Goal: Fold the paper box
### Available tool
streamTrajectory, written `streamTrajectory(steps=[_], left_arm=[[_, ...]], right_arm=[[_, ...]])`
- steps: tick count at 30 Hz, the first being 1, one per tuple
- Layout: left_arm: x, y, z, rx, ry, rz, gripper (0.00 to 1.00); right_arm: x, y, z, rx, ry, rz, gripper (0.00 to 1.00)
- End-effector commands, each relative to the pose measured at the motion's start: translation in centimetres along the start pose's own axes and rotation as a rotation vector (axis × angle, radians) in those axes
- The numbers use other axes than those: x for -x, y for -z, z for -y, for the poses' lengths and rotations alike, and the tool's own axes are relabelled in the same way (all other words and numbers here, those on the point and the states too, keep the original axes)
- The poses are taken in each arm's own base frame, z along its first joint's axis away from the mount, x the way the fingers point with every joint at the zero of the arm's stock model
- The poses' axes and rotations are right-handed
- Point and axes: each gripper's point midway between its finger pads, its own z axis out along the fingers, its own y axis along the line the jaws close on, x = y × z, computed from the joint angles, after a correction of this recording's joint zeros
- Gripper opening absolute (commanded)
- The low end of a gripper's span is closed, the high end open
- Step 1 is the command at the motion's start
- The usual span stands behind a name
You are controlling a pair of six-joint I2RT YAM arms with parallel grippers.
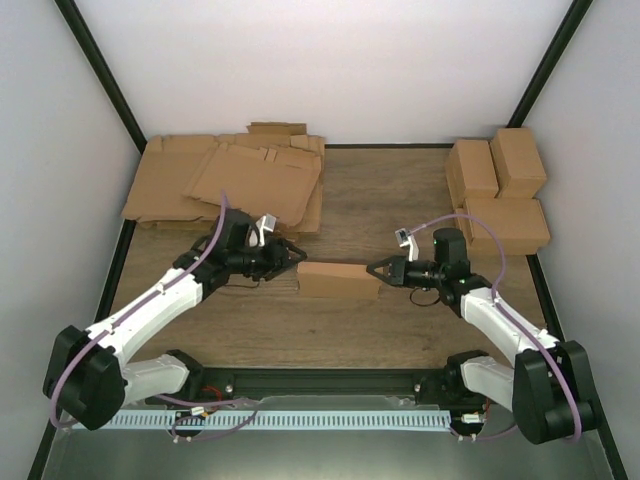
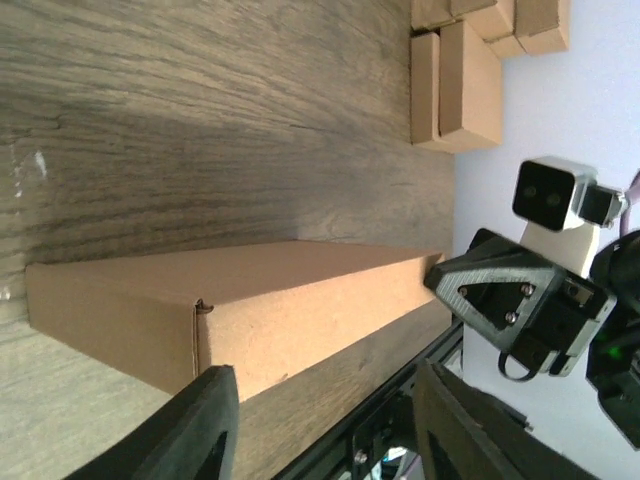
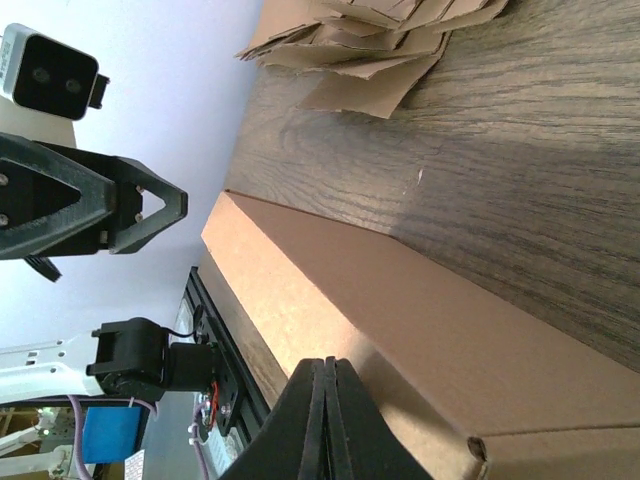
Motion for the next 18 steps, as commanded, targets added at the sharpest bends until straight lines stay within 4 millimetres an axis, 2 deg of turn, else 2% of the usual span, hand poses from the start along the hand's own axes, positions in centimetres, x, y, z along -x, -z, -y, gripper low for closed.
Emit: streamTrajectory(steps=[1, 7, 8, 14, 16, 18], left_arm=[[0.1, 1.1, -0.1, 0.096, -0.137, -0.009, 0.58], [1.2, 2.2, 2.5, 0.163, -0.403, 0.039, 0.87], [1.2, 2.2, 3.1, 0.17, -0.461, 0.041, 0.97], [1.1, 0.8, 5.1, 0.239, -0.871, 0.035, 1.0], [0.1, -0.1, 5.9, 0.246, -1.022, 0.019, 1.0], [-1.7, -1.3, 6.3, 0.226, -1.188, -0.041, 1.0]], right_arm=[[-2.2, 0.0, 2.8, -0.115, -0.091, -0.054, 0.01], [-2.7, 0.1, 2.8, -0.113, -0.093, -0.065, 0.01], [-2.8, 0.2, 2.8, -0.112, -0.092, -0.068, 0.01], [-2.9, 0.3, 2.6, -0.112, -0.088, -0.074, 0.01], [-3.0, 0.3, 2.6, -0.112, -0.088, -0.077, 0.01], [-3.1, 0.3, 2.5, -0.112, -0.088, -0.082, 0.01]])
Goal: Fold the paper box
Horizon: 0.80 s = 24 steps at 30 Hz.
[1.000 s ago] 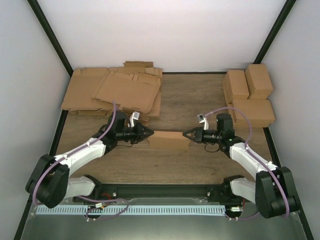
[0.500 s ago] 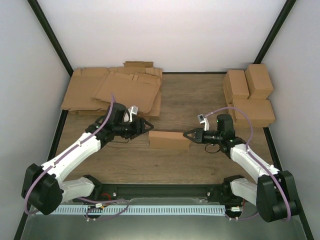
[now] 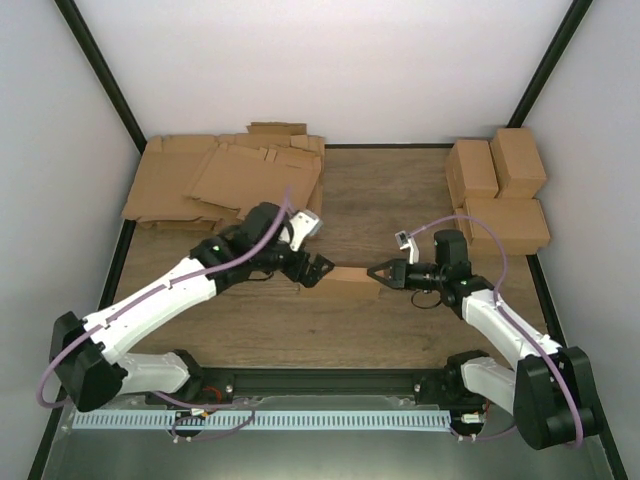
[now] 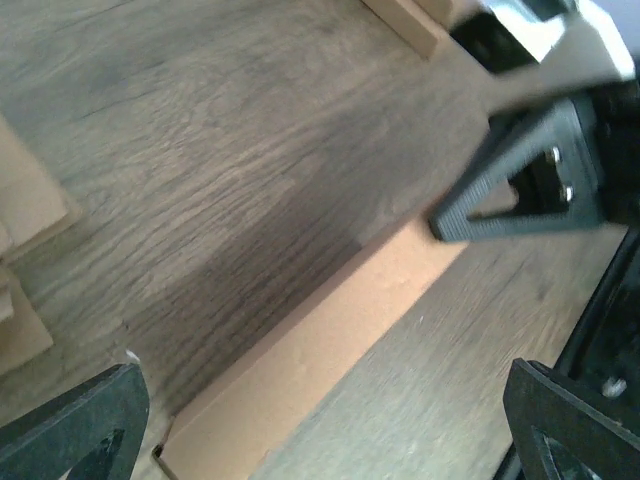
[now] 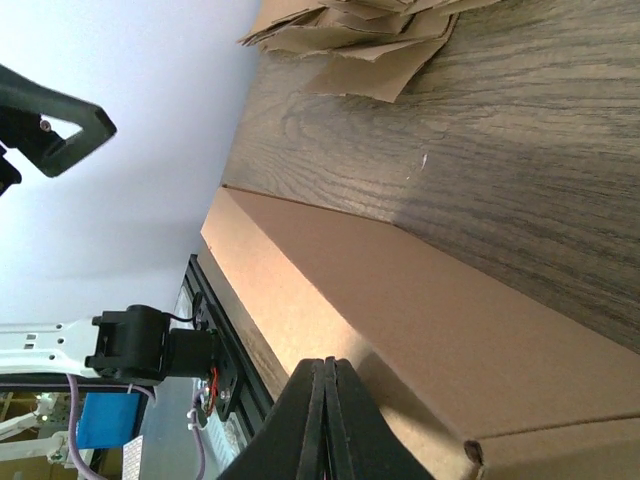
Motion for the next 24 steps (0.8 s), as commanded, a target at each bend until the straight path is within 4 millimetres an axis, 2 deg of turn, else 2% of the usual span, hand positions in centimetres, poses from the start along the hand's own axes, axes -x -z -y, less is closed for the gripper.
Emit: streamTrajectory(steps=[1, 9, 15, 19, 21, 24], left_arm=[[-1.1, -1.6, 2.0, 0.023, -0.445, -0.047, 1.0], [-3.6, -5.2, -0.2, 0.133, -0.723, -0.261, 1.0], [-4.4, -6.5, -1.6, 0.178, -0.822, -0.319, 1.0], [-5.9, -7.1, -2.3, 0.157, -0.89, -0.391, 1.0], [-6.6, -7.2, -2.5, 0.144, -0.908, -0.432, 0.97], [-7.2, -7.2, -2.2, 0.101, -0.918, -0.473, 0.88]], right_arm=[[-2.6, 0.0, 2.8, -0.113, -0.106, -0.068, 0.01], [-2.8, 0.1, 2.6, -0.109, -0.1, -0.079, 0.02], [-2.6, 0.1, 2.4, -0.104, -0.096, -0.081, 0.02], [-2.5, 0.1, 2.2, -0.101, -0.093, -0.081, 0.02], [-2.5, 0.2, 2.2, -0.099, -0.091, -0.083, 0.02], [-2.4, 0.3, 1.9, -0.098, -0.085, -0.082, 0.02]])
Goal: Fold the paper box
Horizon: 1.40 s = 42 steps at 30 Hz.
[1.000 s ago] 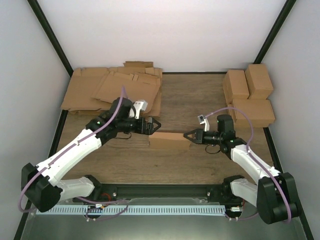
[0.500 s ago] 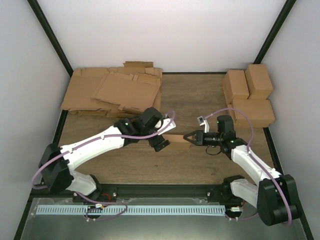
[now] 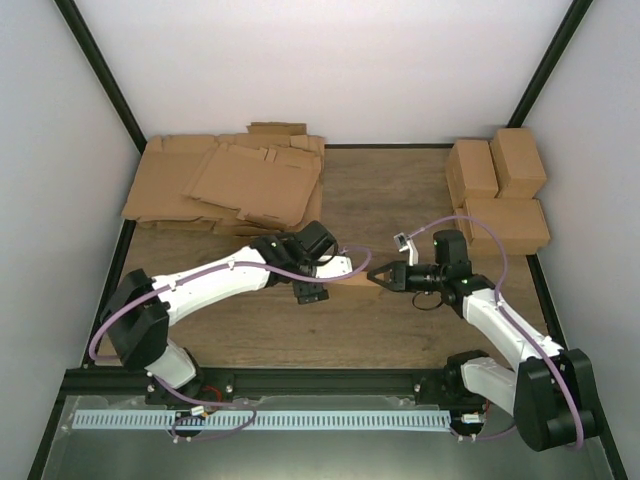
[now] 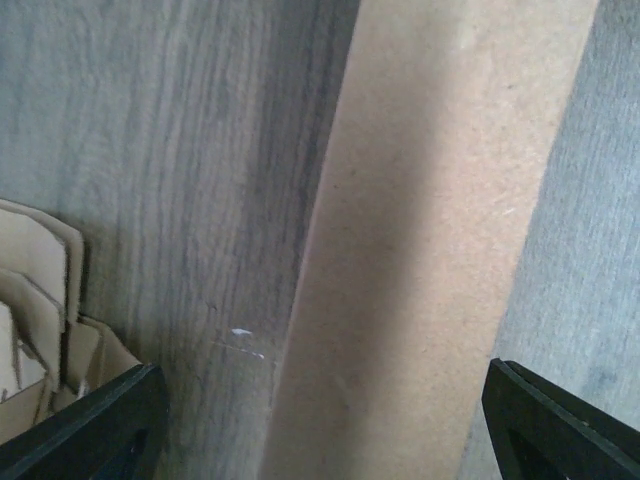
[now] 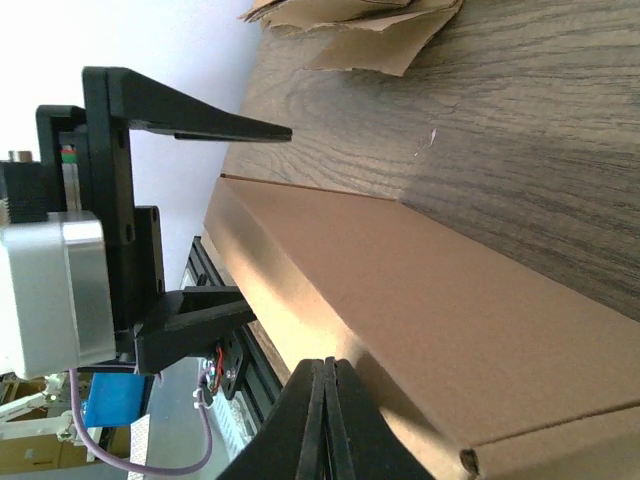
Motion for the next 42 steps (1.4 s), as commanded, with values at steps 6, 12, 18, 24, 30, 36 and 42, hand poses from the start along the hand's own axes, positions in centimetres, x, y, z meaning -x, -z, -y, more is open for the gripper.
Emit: streamTrajectory(steps=[6, 12, 18, 24, 30, 36, 42], left_arm=[[-0.7, 0.7, 0.8, -0.062, -0.102, -0.063, 0.57], [0.0, 2.4, 0.2, 0.032, -0.124, -0.061, 0.5], [0.9, 3.6, -0.1, 0.132, -0.123, -0.052, 0.46], [1.2, 3.4, 0.5, 0.152, -0.086, -0.013, 0.45], [2.2, 5.3, 0.6, 0.152, 0.001, 0.106, 0.8], [3.4, 9.8, 0.6, 0.126, 0.128, 0.259, 0.9], [2.7, 15.9, -4.9, 0.113, 0.585, 0.483, 0.94]], right_arm=[[-0.7, 0.7, 0.9, -0.099, -0.063, -0.026, 0.06], [0.9, 1.9, -1.3, -0.114, -0.023, 0.019, 0.13], [2.7, 3.8, -3.5, -0.165, 0.06, 0.074, 0.37], [3.0, 4.5, -5.2, -0.178, 0.158, 0.067, 0.52], [3.1, 4.0, -5.5, -0.158, 0.175, 0.062, 0.61], [4.5, 3.3, -7.9, -0.135, 0.265, 0.058, 0.63], [5.7, 1.4, -11.5, -0.089, 0.508, 0.088, 0.66]])
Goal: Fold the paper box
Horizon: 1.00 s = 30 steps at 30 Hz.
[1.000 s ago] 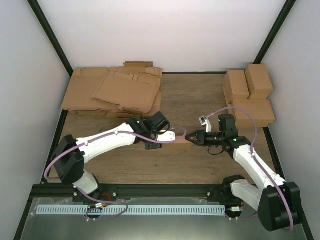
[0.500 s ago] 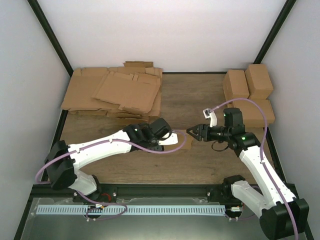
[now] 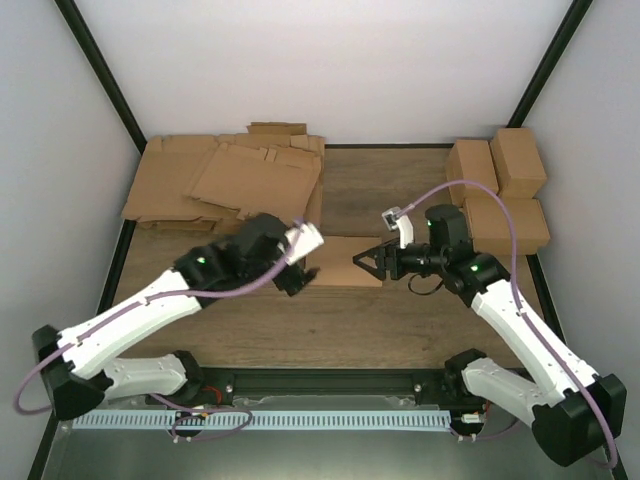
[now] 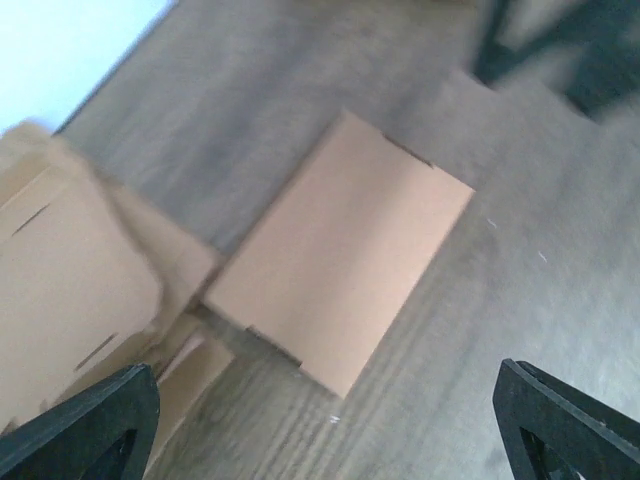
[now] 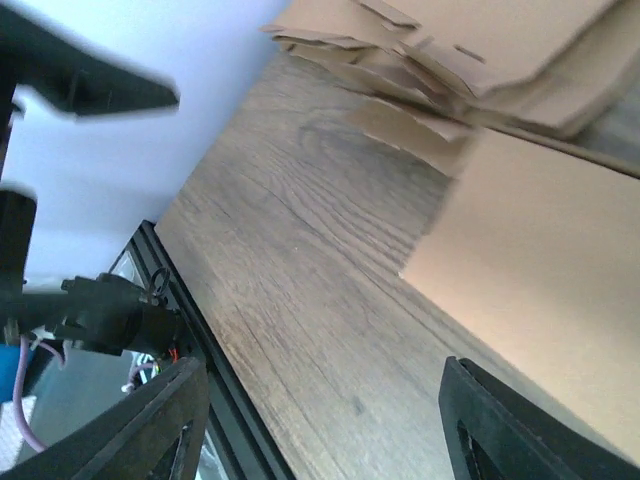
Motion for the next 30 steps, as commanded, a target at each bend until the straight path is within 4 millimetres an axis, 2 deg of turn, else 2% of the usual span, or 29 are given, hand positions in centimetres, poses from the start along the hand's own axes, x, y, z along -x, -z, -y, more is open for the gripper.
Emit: streamTrajectory(steps=[1, 2, 4, 6, 7, 8, 10, 13, 17, 20, 24, 28, 29, 30], left_arm=[[2.1, 3.8, -5.0, 0.0, 0.4, 0.18, 0.95], [1.8, 4.4, -5.9, 0.008, 0.454, 0.196, 0.96], [0.6, 4.8, -7.2, 0.027, 0.528, 0.193, 0.98], [-0.9, 4.4, -8.0, 0.046, 0.583, 0.159, 0.98], [-1.6, 4.2, -8.4, 0.054, 0.608, 0.14, 0.99], [-2.3, 3.9, -8.8, 0.061, 0.632, 0.125, 0.99], [-3.3, 3.7, -9.5, 0.071, 0.683, 0.104, 0.99], [-3.9, 3.9, -10.2, 0.062, 0.734, 0.12, 1.0], [-4.3, 4.5, -11.1, 0.047, 0.798, 0.155, 1.0], [-5.5, 4.0, -11.8, 0.037, 0.858, 0.142, 1.0], [-6.6, 1.0, -10.2, -0.118, 0.974, 0.095, 1.0], [-8.4, -3.5, -6.9, -0.321, 1.191, 0.041, 1.0], [-9.0, -4.5, -6.2, -0.349, 1.228, 0.029, 0.99], [-9.5, -5.5, -5.5, -0.364, 1.251, 0.01, 0.97]], right_arm=[[3.4, -0.2, -3.3, 0.034, 0.264, 0.104, 0.67], [3.5, -0.4, -4.0, 0.048, 0.325, 0.111, 0.67], [3.0, -1.2, -6.4, 0.114, 0.483, 0.091, 0.74], [1.9, -2.3, -8.4, 0.172, 0.621, 0.02, 0.79], [1.5, -3.1, -8.8, 0.17, 0.664, -0.023, 0.79], [0.8, -3.9, -8.7, 0.16, 0.696, -0.082, 0.79], [0.8, -5.4, -8.1, 0.105, 0.766, -0.139, 0.78], [0.6, -7.6, -6.4, 0.014, 0.835, -0.207, 0.77], [1.3, -9.1, -5.3, -0.044, 0.9, -0.251, 0.76], [1.9, -10.2, -3.8, -0.113, 0.911, -0.301, 0.76], [2.8, -11.0, -0.5, -0.284, 0.828, -0.315, 0.79], [4.2, -10.0, 3.5, -0.32, 0.426, -0.215, 0.81], [4.1, -9.5, 4.7, -0.312, 0.31, -0.199, 0.81], [3.0, -9.2, 6.1, -0.302, 0.199, -0.205, 0.8]])
